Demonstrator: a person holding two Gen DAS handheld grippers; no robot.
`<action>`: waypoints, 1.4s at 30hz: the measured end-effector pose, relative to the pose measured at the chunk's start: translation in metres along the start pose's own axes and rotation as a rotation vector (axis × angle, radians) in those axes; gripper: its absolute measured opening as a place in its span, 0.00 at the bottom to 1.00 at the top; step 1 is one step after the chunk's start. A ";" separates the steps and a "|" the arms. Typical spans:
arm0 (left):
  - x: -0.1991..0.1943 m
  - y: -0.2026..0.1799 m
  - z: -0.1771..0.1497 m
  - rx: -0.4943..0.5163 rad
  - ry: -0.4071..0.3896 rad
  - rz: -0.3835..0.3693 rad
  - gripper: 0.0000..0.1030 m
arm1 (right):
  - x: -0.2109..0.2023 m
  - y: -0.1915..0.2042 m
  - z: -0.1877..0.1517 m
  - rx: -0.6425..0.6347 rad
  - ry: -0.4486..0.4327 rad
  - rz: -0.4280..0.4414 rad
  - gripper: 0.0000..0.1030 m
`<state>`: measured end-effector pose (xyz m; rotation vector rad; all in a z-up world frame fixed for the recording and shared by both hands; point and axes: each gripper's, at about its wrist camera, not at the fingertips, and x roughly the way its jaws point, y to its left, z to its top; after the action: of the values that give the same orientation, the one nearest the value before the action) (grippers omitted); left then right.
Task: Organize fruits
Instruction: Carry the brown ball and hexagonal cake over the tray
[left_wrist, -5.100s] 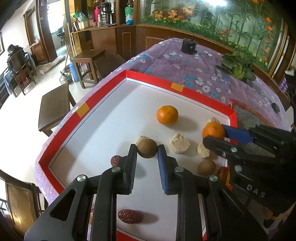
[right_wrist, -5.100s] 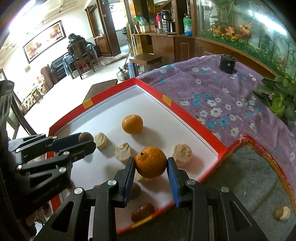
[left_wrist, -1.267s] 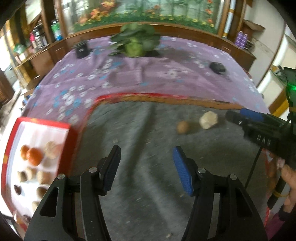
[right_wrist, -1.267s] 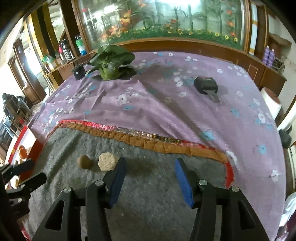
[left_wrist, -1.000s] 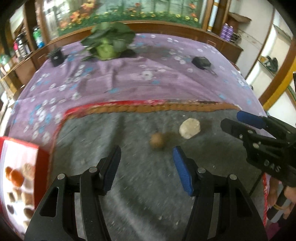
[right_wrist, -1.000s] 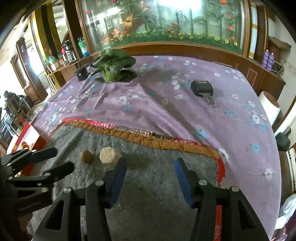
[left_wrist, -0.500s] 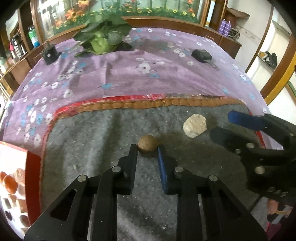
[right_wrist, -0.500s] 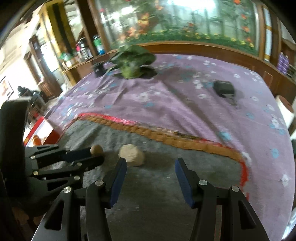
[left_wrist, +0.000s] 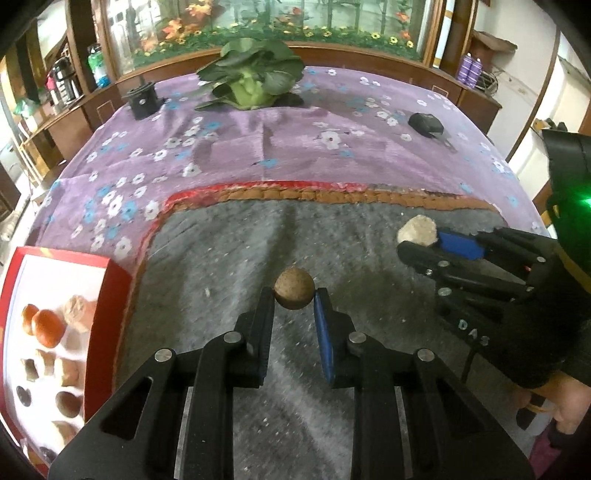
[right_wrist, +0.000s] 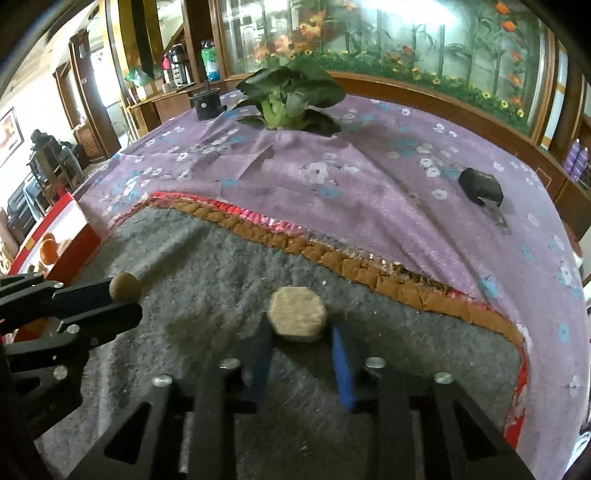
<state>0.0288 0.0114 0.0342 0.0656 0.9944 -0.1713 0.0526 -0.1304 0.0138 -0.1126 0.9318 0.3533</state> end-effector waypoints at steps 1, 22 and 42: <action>-0.001 0.001 -0.001 -0.002 -0.001 0.002 0.20 | -0.002 0.001 0.000 -0.001 -0.003 -0.002 0.27; -0.058 0.050 -0.041 -0.086 -0.067 0.096 0.21 | -0.053 0.073 -0.019 -0.087 -0.047 0.029 0.27; -0.097 0.130 -0.082 -0.216 -0.103 0.198 0.21 | -0.060 0.161 -0.013 -0.238 -0.058 0.092 0.27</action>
<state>-0.0683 0.1608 0.0675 -0.0419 0.8931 0.1138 -0.0453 0.0027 0.0633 -0.2771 0.8370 0.5500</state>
